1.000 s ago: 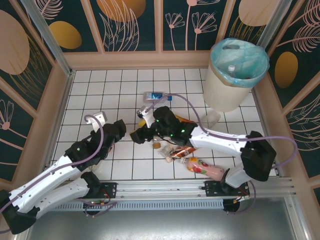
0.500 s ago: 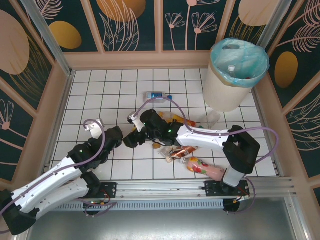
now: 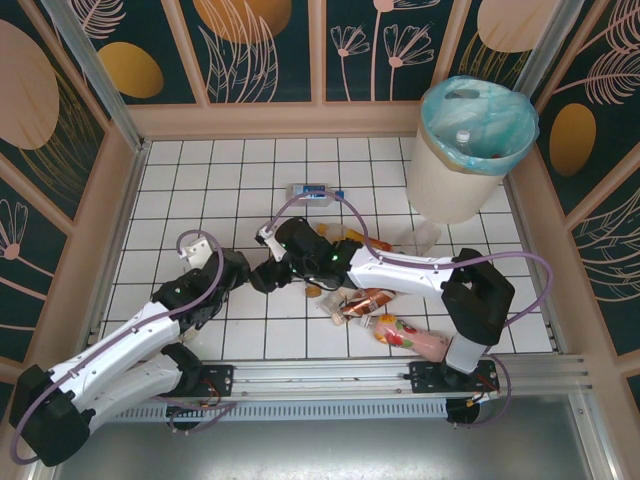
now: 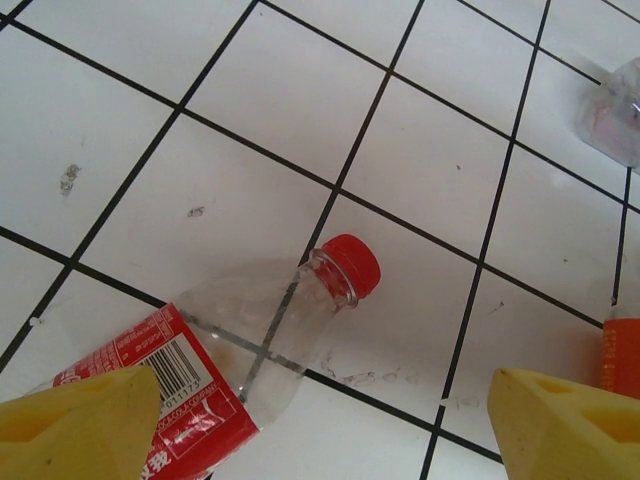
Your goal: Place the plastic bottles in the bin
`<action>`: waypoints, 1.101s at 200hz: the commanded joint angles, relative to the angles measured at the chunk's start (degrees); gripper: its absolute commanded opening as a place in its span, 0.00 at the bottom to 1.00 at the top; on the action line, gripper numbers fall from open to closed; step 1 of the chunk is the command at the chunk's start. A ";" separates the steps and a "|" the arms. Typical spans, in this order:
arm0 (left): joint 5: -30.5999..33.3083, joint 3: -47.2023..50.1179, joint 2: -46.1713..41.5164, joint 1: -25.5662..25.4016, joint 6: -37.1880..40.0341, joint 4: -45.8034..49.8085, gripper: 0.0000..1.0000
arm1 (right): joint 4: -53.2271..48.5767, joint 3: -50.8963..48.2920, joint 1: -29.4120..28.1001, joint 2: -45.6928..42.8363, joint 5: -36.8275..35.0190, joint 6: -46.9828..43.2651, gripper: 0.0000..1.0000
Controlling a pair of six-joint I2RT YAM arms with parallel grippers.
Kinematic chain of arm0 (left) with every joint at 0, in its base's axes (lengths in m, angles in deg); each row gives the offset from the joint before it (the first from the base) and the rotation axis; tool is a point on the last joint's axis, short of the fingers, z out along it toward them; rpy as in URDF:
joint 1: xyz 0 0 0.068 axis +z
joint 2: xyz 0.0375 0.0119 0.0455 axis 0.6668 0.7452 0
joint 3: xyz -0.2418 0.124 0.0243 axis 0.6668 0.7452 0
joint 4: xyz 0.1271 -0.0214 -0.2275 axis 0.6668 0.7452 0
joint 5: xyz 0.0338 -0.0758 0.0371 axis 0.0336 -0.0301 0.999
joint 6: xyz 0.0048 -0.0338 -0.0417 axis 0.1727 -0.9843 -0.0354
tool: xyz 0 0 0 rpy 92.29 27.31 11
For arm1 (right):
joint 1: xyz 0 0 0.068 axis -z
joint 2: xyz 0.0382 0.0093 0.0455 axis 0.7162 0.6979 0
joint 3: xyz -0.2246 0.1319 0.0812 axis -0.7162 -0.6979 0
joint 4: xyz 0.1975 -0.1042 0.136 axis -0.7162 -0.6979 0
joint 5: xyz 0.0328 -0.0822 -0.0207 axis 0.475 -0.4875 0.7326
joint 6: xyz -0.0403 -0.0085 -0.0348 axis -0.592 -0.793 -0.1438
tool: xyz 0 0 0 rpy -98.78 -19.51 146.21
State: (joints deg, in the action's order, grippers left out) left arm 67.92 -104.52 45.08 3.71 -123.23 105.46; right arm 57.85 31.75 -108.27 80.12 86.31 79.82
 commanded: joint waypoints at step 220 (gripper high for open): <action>-10.71 -0.06 5.67 15.71 10.41 -11.60 0.90 | -1.17 13.90 4.06 10.20 4.23 4.59 0.75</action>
State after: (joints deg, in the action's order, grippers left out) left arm 61.05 -102.84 49.25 17.40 -116.41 96.02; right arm 56.71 43.73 -105.62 89.89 91.54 83.07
